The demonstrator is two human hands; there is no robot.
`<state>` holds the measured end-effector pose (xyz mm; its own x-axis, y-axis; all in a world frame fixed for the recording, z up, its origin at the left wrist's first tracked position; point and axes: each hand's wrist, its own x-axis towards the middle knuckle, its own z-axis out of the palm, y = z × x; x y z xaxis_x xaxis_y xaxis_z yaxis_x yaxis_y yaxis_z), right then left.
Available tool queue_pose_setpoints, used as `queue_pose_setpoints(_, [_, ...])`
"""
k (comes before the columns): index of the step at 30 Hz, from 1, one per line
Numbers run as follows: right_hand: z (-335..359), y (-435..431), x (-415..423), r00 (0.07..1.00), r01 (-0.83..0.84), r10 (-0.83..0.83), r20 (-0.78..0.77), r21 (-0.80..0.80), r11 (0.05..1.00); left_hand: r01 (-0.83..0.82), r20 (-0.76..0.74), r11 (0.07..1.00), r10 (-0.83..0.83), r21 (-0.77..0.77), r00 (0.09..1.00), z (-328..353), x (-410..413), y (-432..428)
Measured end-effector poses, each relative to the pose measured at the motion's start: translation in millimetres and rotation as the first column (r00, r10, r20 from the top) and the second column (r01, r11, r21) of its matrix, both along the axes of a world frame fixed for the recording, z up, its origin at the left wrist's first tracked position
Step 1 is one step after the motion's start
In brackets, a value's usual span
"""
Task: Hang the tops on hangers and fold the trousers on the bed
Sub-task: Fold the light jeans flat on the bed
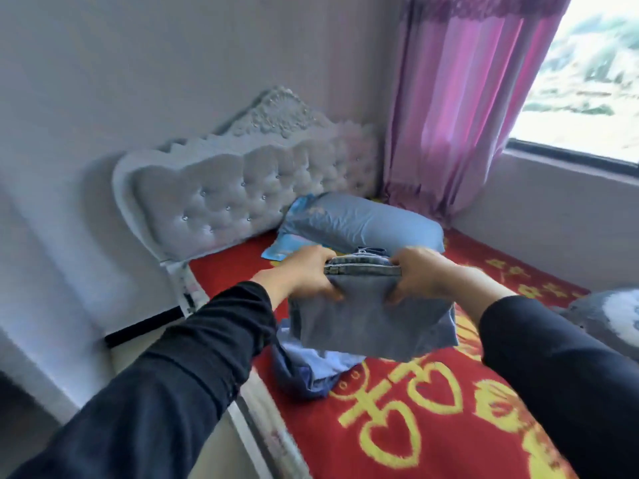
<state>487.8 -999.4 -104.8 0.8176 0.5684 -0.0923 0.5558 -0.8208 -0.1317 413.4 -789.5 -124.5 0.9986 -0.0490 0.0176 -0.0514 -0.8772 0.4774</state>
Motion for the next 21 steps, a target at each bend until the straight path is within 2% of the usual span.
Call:
queue_pose_setpoints(4, [65,94,-41,0.981,-0.165,0.163,0.108,0.008,0.986,-0.172,0.125,0.982,0.162,0.079,0.979,59,-70,79])
queue_pose_setpoints(10, [98,260,-123,0.904,-0.394,0.381,0.194,0.037,0.918,-0.364,0.222,0.931,0.352,0.011,0.909,89,-204,216])
queue_pose_setpoints(16, [71,436,-223,0.795,-0.601,0.591,0.141,0.040,0.798,-0.535,0.112,0.845,0.530,0.010,0.840,80,-338,361])
queue_pose_setpoints(21, [37,566,-300,0.659,-0.750,0.748,0.080,0.007,0.661,-0.698,0.062,0.716,0.698,-0.030,0.713,43,-435,463])
